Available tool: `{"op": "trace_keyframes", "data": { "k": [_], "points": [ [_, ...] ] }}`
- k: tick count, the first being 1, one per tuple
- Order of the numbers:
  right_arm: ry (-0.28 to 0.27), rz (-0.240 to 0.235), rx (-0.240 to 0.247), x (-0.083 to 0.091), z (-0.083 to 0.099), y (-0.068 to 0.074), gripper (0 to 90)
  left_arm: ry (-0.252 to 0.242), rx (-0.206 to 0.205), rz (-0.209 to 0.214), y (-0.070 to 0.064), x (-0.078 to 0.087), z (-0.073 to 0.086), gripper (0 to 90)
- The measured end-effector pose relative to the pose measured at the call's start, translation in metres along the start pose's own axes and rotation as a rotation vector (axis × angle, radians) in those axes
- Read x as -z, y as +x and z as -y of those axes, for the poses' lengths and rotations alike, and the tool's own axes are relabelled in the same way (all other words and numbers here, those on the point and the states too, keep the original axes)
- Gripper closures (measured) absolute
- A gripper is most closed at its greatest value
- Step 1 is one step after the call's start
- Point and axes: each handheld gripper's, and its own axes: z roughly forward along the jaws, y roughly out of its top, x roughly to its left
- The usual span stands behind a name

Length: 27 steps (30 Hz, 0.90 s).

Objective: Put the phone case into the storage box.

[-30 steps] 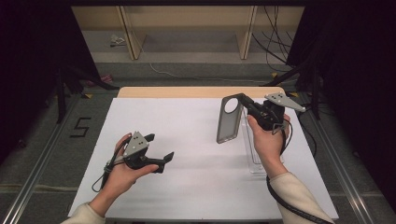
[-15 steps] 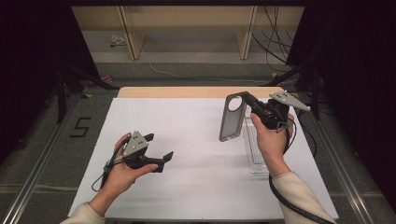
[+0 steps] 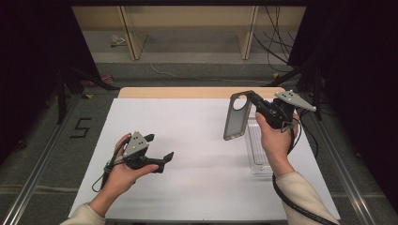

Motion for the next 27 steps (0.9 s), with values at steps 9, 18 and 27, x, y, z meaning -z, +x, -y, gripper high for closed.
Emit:
{"op": "trace_keyframes", "data": {
  "k": [9, 18, 27],
  "points": [
    [-0.005, 0.013, -0.005, 0.002, -0.003, -0.004, 88.5, 0.0, 0.002, -0.002, 0.001, 0.0, 0.0, 5.6],
    [-0.011, 0.026, -0.009, 0.004, -0.004, -0.009, 88.5, -0.004, 0.006, -0.005, 0.001, 0.001, 0.0, 5.7],
    [-0.015, 0.038, -0.013, 0.005, -0.005, -0.013, 88.4, -0.003, 0.008, -0.005, 0.002, 0.001, 0.0, 5.9]
  ]
}}
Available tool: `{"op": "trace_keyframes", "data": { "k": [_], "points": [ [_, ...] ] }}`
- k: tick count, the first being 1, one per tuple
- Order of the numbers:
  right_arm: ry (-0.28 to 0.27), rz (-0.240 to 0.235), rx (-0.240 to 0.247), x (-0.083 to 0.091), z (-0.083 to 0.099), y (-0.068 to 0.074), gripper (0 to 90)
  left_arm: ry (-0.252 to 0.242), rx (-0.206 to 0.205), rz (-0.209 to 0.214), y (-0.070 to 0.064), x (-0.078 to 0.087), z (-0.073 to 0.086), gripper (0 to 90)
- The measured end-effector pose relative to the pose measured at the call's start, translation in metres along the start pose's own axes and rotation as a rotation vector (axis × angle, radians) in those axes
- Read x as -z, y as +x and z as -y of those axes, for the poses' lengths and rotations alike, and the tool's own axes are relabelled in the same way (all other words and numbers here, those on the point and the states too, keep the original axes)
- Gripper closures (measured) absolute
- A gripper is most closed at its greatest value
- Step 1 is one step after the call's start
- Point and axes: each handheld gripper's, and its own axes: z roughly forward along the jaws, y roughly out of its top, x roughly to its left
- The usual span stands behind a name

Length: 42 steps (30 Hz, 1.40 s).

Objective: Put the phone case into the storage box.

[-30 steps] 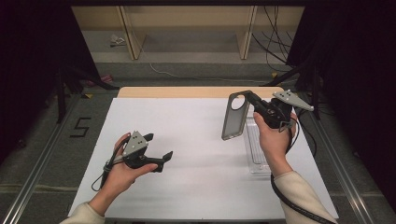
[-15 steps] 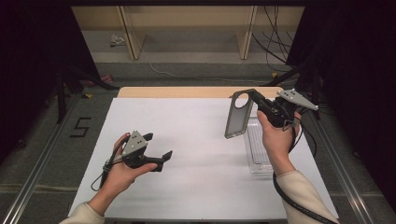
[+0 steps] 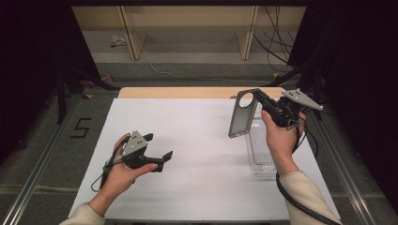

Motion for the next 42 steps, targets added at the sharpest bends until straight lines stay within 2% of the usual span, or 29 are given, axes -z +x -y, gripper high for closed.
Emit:
{"op": "trace_keyframes", "data": {
  "k": [18, 33, 42],
  "points": [
    [-0.013, 0.026, -0.002, 0.003, -0.003, -0.008, 88.4, -0.002, 0.003, 0.002, -0.001, 0.0, 0.0, 5.9],
    [-0.032, 0.065, -0.027, 0.009, -0.009, -0.023, 88.4, -0.004, 0.003, 0.001, 0.0, 0.0, -0.001, 6.0],
    [-0.031, 0.085, -0.018, 0.01, -0.008, -0.026, 88.4, -0.002, 0.002, 0.009, -0.002, -0.001, 0.0, 6.0]
  ]
}}
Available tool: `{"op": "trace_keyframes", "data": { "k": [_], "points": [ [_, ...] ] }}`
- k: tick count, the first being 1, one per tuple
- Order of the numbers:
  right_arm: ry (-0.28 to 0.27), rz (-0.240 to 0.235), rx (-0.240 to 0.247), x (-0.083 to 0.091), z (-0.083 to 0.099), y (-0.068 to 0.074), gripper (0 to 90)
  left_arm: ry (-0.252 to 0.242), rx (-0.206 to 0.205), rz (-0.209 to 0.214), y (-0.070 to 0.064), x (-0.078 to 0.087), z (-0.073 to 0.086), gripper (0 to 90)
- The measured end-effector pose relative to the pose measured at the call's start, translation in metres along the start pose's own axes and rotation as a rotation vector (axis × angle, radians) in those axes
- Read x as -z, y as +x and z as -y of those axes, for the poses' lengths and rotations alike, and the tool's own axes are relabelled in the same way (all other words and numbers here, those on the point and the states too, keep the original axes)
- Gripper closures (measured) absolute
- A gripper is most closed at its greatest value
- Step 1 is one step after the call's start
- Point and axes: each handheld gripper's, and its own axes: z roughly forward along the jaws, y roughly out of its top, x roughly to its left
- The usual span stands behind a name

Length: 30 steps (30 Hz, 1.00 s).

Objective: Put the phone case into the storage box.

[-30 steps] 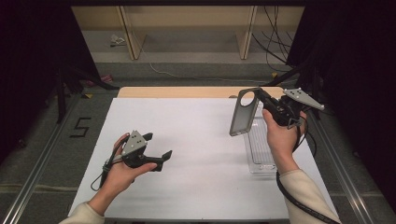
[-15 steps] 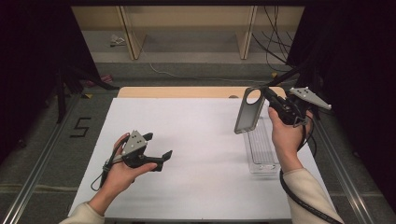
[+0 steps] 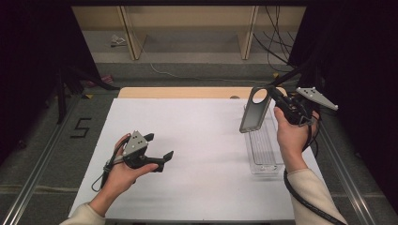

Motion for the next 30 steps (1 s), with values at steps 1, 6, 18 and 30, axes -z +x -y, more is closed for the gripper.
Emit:
{"op": "trace_keyframes", "data": {
  "k": [1, 6, 18, 30],
  "points": [
    [0.001, 0.002, 0.001, 0.0, 0.0, 0.0, 88.4, -0.002, 0.0, 0.0, 0.0, 0.0, 0.0, 6.0],
    [0.002, 0.015, 0.01, -0.001, 0.0, -0.002, 88.3, 0.0, 0.003, -0.001, 0.001, 0.0, 0.001, 6.0],
    [-0.001, 0.038, 0.021, 0.001, -0.001, -0.007, 88.4, -0.001, 0.005, -0.002, 0.001, 0.0, 0.0, 6.3],
    [-0.004, 0.066, 0.022, 0.002, -0.002, -0.014, 88.5, 0.002, 0.003, -0.004, 0.002, 0.0, 0.001, 6.3]
  ]
}}
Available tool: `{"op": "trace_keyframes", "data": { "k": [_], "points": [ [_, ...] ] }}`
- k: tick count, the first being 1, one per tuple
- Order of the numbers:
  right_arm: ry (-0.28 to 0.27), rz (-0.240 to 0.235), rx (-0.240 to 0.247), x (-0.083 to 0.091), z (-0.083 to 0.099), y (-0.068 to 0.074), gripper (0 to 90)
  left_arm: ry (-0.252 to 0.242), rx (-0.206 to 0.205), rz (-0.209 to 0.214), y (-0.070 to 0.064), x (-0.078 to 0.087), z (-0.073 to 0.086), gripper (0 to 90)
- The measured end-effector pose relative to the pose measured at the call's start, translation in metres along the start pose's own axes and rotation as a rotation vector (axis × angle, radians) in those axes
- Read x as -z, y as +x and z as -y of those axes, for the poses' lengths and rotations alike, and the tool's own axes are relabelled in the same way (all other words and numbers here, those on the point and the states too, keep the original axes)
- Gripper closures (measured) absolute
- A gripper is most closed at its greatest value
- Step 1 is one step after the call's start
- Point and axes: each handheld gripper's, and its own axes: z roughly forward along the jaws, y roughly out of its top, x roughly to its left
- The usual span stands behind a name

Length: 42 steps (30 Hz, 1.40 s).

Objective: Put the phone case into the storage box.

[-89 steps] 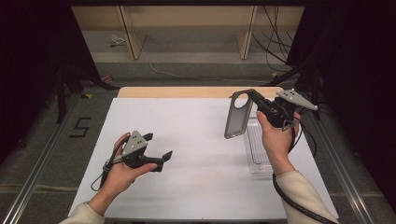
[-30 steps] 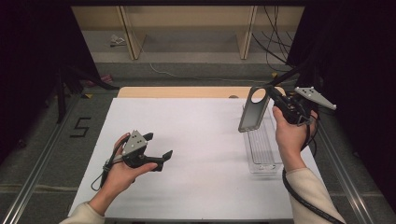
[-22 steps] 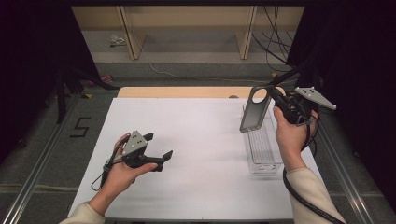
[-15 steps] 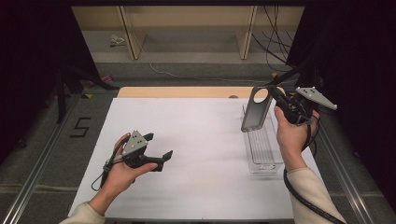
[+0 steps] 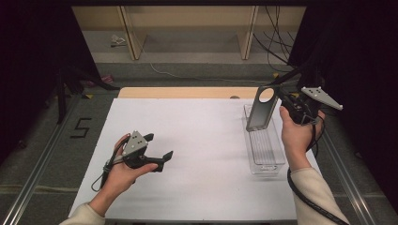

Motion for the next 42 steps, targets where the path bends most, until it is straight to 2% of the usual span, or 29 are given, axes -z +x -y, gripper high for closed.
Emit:
{"op": "trace_keyframes", "data": {
  "k": [26, 42],
  "points": [
    [0.006, 0.022, 0.008, -0.001, 0.001, -0.005, 88.4, -0.003, 0.001, -0.006, 0.001, 0.001, -0.001, 6.3],
    [-0.007, 0.044, 0.001, 0.001, -0.002, -0.013, 88.5, -0.009, 0.004, -0.012, 0.002, 0.002, 0.0, 6.4]
  ]
}}
